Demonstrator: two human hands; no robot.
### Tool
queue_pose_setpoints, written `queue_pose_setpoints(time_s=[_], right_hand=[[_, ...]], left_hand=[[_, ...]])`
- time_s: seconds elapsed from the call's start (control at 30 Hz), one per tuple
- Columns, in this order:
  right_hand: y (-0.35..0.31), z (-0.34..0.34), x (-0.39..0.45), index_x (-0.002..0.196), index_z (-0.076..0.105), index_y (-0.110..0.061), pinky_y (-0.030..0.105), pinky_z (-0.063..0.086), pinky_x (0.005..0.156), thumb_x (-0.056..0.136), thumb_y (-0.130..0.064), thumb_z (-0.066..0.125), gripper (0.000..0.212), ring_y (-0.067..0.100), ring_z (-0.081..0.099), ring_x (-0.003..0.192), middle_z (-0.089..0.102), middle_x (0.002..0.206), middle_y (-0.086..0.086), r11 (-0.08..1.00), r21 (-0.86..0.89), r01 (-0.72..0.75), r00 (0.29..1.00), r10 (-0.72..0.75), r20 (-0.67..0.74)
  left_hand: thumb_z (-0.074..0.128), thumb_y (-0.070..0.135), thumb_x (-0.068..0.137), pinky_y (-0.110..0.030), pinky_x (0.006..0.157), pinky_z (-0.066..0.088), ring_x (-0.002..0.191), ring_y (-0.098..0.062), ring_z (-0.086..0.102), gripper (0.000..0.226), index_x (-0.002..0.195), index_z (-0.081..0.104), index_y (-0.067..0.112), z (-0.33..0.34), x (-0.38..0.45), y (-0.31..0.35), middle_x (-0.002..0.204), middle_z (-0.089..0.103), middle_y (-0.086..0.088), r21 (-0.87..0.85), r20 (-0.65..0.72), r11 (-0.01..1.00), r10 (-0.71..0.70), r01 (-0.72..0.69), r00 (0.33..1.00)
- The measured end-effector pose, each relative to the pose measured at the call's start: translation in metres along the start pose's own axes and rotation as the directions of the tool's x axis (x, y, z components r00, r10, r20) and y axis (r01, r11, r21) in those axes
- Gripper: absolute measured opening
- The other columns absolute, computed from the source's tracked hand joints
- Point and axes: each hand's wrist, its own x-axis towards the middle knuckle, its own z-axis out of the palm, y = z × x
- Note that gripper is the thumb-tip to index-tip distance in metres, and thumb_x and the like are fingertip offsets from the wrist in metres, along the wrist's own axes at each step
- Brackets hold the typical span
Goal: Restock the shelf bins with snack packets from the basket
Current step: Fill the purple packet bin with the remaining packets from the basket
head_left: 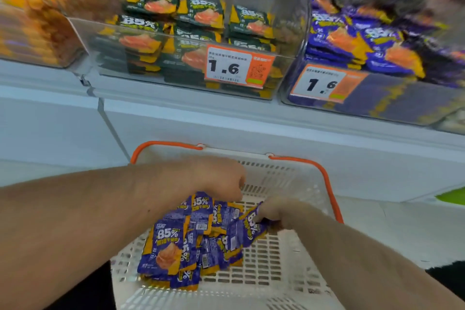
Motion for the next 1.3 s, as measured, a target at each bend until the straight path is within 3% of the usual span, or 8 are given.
queue_pose_setpoints(time_s=[0.2,0.37,0.53,0.67,0.87,1.0,1.13,1.3], right_hand=[[-0.038,-0.053,-0.084,0.077,0.058,-0.008,0.02,0.046,0.042,0.091,-0.002,0.061,0.015,0.01,0.058,0.043,0.061,0.057,0.005,0.912,0.361,0.193,0.981,-0.167,-0.102],[-0.048,-0.08,-0.162,0.081,0.061,-0.011,0.02,0.044,0.048,0.094,-0.038,0.06,0.03,0.015,0.06,0.049,0.057,0.054,0.0,0.813,0.471,0.342,0.937,-0.256,-0.238],[-0.033,-0.072,-0.197,0.084,0.059,-0.018,0.027,0.042,0.075,0.077,-0.039,0.077,0.028,0.012,0.055,0.09,0.055,0.093,-0.007,0.751,-0.116,0.65,0.386,-0.459,-0.8],[-0.028,-0.053,-0.211,0.117,0.05,-0.034,0.023,0.04,0.097,0.054,-0.055,0.079,0.072,0.001,0.043,0.117,0.031,0.132,-0.011,0.682,-0.351,0.642,0.275,-0.632,-0.724],[-0.047,-0.058,-0.223,0.125,0.049,-0.021,0.034,0.046,0.098,0.054,-0.066,0.061,0.086,0.017,0.045,0.123,0.039,0.134,-0.004,0.599,-0.508,0.619,-0.047,-0.617,-0.785],[-0.058,-0.101,-0.244,0.121,0.058,-0.018,0.029,0.043,0.091,0.058,-0.057,0.058,0.074,0.014,0.048,0.107,0.055,0.115,-0.002,0.574,-0.47,0.67,-0.15,-0.516,-0.844],[-0.075,-0.168,-0.25,0.135,0.056,-0.029,0.039,0.044,0.099,0.072,-0.052,0.073,0.069,0.016,0.05,0.114,0.054,0.125,-0.003,0.696,-0.363,0.62,0.015,-0.473,-0.881],[-0.104,-0.201,-0.234,0.138,0.055,-0.031,0.038,0.044,0.102,0.077,-0.059,0.067,0.068,0.023,0.052,0.123,0.057,0.136,0.0,0.77,-0.303,0.561,0.204,-0.484,-0.851]], left_hand=[[0.07,0.044,0.083,-0.033,0.081,0.049,0.097,-0.02,0.059,0.056,0.128,0.048,0.017,0.019,-0.007,0.031,0.114,0.058,-0.001,-0.096,-0.193,0.995,0.016,-0.035,0.981],[0.058,0.019,0.091,-0.034,0.075,0.049,0.096,-0.029,0.063,0.018,0.108,0.059,0.02,-0.001,-0.014,0.031,0.105,0.066,-0.008,-0.174,-0.557,0.985,-0.091,-0.008,0.825],[0.065,0.011,0.083,-0.043,0.075,0.056,0.08,-0.022,0.068,0.014,0.096,0.069,0.013,-0.04,-0.028,0.022,0.09,0.074,-0.011,-0.676,-0.592,0.65,-0.199,-0.347,0.781],[0.059,-0.006,0.091,-0.042,0.076,0.059,0.084,-0.022,0.072,0.025,0.107,0.068,0.01,-0.06,-0.039,0.036,0.098,0.076,-0.008,-0.835,-0.54,0.245,-0.195,-0.492,0.819],[0.055,0.001,0.095,-0.036,0.075,0.06,0.09,-0.027,0.071,0.023,0.114,0.066,0.007,-0.09,-0.049,0.055,0.106,0.074,-0.012,-0.821,-0.571,0.078,-0.074,-0.566,0.818],[0.055,0.006,0.096,-0.019,0.067,0.054,0.073,-0.01,0.066,0.018,0.109,0.067,0.008,-0.114,-0.057,0.058,0.102,0.073,-0.016,-0.695,-0.715,0.254,-0.149,-0.672,0.683],[0.059,0.012,0.094,-0.005,0.077,0.046,0.092,0.002,0.061,0.029,0.12,0.064,0.021,-0.12,-0.048,0.041,0.11,0.069,0.007,-0.42,-0.87,0.771,-0.191,-0.479,0.455],[0.055,0.023,0.09,-0.033,0.11,0.028,0.127,-0.016,0.05,0.044,0.134,0.058,0.026,-0.109,-0.03,0.027,0.132,0.061,0.007,-0.163,-0.905,0.957,-0.049,-0.24,0.422]])
